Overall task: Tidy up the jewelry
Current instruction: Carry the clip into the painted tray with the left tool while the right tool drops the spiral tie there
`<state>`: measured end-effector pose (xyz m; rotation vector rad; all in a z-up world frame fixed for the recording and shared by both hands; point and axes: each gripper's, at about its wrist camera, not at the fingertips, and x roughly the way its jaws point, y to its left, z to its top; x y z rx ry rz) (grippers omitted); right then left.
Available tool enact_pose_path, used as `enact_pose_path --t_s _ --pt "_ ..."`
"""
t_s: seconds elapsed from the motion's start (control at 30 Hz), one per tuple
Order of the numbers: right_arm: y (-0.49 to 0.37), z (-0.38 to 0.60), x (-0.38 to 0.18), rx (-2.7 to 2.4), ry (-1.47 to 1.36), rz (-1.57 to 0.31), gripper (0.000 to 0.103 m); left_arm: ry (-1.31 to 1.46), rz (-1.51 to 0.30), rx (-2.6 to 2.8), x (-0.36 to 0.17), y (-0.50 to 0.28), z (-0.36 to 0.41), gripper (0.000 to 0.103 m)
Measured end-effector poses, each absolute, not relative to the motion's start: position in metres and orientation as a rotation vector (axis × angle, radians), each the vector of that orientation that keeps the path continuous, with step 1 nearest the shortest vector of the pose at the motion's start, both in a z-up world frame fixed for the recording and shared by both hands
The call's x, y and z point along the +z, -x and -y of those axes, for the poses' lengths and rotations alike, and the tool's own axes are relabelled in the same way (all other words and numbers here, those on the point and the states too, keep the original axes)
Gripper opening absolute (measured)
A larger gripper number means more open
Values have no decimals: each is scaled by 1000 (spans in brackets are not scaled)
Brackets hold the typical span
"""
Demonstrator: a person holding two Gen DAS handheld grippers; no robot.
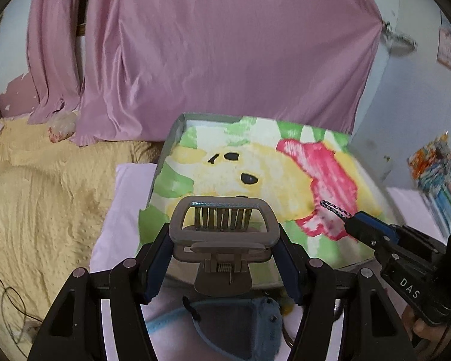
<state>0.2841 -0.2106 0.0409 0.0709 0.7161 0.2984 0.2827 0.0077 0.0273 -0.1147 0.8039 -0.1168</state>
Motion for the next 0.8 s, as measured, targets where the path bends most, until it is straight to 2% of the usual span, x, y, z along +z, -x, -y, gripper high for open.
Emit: enact_pose_path --t_s 0.5,0.7,0.73,0.8 --pt "-307 210 8 298 -113 -841 14 93 -893 -129 10 -296 -2 62" --pt "-305 214 7 292 -128 -850 15 122 -841 -145 17 -279 -3 73" --pt "-302 216 9 285 -130 -840 18 126 -830 -145 18 -277 -3 75" --pt "-296 221 11 273 -137 -822 32 135 -805 -140 21 -269 -3 77"
